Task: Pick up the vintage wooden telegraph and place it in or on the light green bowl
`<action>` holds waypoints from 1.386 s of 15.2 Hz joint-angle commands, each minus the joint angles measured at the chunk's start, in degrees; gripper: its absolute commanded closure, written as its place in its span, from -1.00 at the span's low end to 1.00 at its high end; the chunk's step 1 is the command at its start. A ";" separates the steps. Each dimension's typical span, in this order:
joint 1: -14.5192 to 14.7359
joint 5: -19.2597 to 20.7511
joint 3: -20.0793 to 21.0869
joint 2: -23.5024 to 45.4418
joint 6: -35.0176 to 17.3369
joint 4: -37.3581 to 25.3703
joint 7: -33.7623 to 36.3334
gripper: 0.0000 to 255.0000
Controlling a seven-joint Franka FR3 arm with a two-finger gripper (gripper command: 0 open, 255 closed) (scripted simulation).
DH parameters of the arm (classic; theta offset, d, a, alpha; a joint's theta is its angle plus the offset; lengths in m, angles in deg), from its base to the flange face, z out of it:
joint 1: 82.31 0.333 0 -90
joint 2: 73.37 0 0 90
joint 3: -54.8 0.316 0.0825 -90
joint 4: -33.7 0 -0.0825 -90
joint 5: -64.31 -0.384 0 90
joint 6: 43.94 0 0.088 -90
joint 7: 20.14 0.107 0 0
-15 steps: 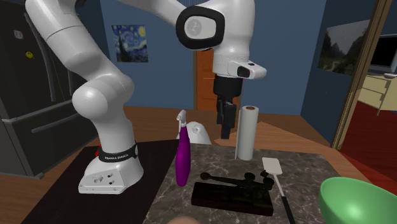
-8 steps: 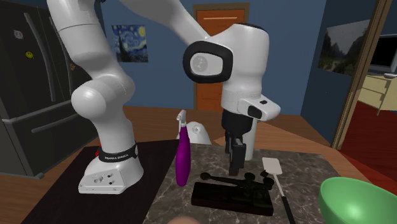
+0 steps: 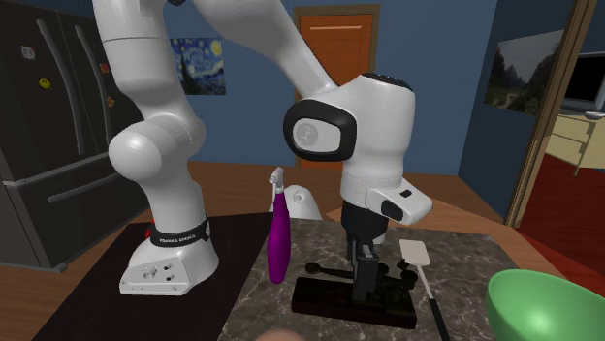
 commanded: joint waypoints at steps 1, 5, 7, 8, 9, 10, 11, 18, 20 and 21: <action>0.25 -1.10 -0.10 1.97 -2.52 0.64 -0.74 -1.00; 0.23 -1.10 -0.08 1.97 -2.52 0.64 -0.74 -1.00; 0.23 -1.10 -0.08 1.97 -2.52 0.64 -0.74 -1.00; 0.23 -1.10 -0.08 1.97 -2.52 0.64 -0.74 -1.00; 0.23 -1.10 -0.07 1.96 -2.50 0.63 -0.74 -1.00; 0.23 -1.10 -0.07 1.96 -2.50 0.63 -0.74 1.00; 0.23 -1.10 -0.07 1.96 -2.50 0.63 -0.74 1.00; 0.23 -1.08 -0.08 1.94 -2.48 0.63 -0.74 1.00; 0.15 -0.62 -0.04 1.15 -1.61 0.49 -0.38 1.00; 0.08 -0.17 0.00 0.35 -0.71 0.33 -0.04 1.00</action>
